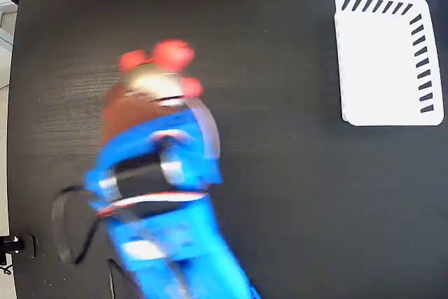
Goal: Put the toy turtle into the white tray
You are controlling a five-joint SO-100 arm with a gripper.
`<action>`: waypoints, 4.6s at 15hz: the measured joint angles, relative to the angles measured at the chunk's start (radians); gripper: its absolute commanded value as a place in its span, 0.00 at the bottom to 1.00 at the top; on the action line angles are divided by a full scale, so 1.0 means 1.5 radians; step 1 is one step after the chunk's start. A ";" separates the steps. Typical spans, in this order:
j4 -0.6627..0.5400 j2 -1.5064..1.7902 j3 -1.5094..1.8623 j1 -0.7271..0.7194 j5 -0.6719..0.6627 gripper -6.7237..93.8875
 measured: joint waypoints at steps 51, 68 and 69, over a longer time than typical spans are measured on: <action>-0.126 -0.542 -0.526 0.498 0.590 0.12; -0.670 0.437 0.757 -0.014 0.675 0.07; -0.651 0.507 0.816 -0.007 0.663 0.07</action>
